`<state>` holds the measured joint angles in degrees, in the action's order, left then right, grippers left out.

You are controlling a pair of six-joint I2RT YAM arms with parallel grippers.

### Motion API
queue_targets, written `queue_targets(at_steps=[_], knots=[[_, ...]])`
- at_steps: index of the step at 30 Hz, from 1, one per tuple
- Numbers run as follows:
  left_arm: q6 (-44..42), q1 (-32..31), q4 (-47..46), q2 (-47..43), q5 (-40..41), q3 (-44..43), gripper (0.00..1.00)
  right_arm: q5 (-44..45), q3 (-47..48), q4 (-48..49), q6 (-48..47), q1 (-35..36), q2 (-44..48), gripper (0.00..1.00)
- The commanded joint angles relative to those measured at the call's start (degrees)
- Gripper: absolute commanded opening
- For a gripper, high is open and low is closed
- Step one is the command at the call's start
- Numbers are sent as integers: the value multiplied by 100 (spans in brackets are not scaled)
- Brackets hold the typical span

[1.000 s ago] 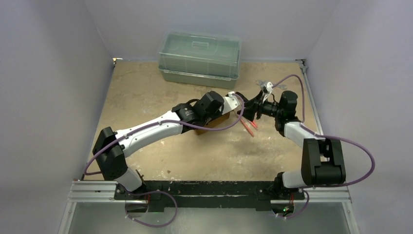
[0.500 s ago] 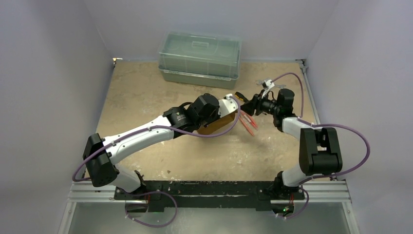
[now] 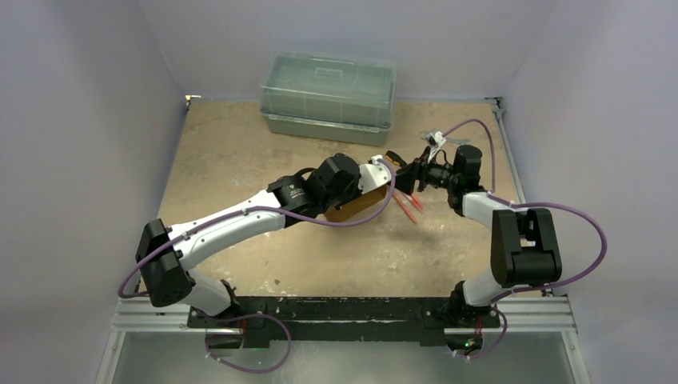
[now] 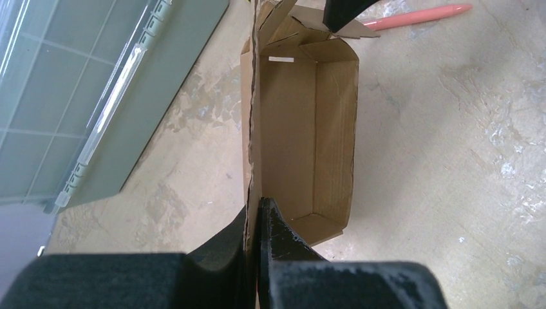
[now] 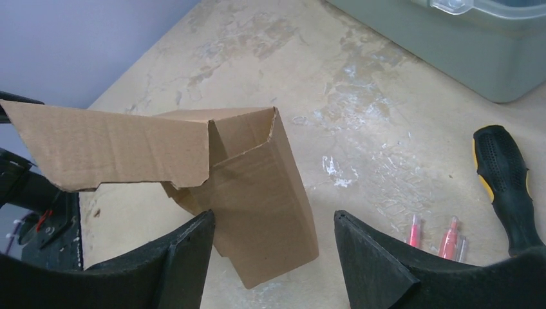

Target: Fold the paper box

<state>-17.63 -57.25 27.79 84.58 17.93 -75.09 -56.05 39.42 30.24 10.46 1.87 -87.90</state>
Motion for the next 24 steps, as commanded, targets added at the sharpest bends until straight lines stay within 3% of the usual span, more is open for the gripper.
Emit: queue_targets(at_steps=[1,14,24], knots=[[-72,-40,-269,-319,-180,-2,0,-429,180,326,11,33,-8,72],[-274,-40,-199,-647,-419,130,0,-740,68,540,-105,42,168,71],[-249,-41,-216,-526,-522,13,0,-721,-30,559,-378,248,475,54]])
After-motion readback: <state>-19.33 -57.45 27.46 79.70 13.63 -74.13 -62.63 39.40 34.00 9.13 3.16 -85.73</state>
